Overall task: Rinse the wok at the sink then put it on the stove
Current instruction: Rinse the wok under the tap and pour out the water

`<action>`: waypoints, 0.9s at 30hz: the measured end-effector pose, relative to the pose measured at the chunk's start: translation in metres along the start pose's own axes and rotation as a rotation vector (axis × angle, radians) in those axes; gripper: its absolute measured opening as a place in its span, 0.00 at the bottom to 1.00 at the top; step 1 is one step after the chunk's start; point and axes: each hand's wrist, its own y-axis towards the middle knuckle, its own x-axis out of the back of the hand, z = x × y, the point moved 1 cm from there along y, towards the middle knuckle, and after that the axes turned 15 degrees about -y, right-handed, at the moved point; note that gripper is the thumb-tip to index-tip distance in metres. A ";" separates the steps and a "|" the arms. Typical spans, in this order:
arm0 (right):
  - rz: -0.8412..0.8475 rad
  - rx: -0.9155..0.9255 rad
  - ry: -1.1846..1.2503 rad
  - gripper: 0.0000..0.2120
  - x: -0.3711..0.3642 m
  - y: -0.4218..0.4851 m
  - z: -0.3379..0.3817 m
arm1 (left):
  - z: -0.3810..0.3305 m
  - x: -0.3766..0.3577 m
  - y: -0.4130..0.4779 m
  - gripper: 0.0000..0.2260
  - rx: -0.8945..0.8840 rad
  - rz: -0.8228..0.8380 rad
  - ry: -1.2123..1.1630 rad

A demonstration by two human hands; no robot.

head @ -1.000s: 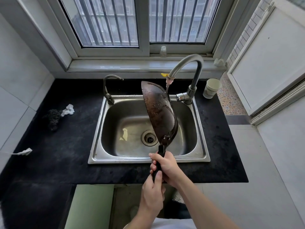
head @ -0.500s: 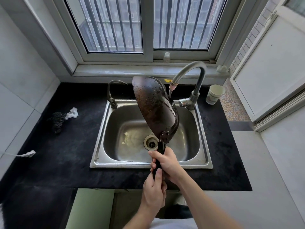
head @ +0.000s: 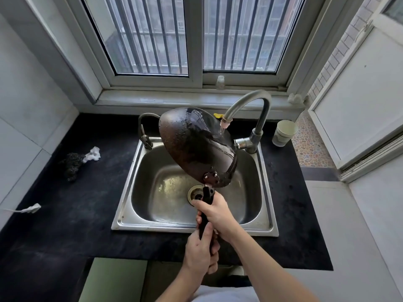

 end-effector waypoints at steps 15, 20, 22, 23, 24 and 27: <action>0.019 -0.003 0.015 0.07 0.018 0.021 0.005 | -0.001 -0.018 0.020 0.17 -0.001 -0.021 -0.022; 0.042 0.026 0.029 0.07 0.010 0.017 0.006 | -0.003 -0.013 0.012 0.17 -0.056 -0.056 0.006; 0.061 0.025 0.030 0.07 0.003 0.014 0.006 | -0.004 -0.005 0.007 0.17 -0.072 -0.067 0.020; 0.073 0.025 0.030 0.08 -0.001 0.012 0.007 | -0.004 0.000 0.004 0.16 -0.082 -0.073 0.035; 0.087 0.025 0.034 0.08 -0.006 0.010 0.007 | -0.004 0.004 0.001 0.16 -0.095 -0.079 0.051; 0.109 0.009 0.050 0.09 -0.022 0.000 0.007 | -0.004 0.022 -0.009 0.16 -0.131 -0.083 0.085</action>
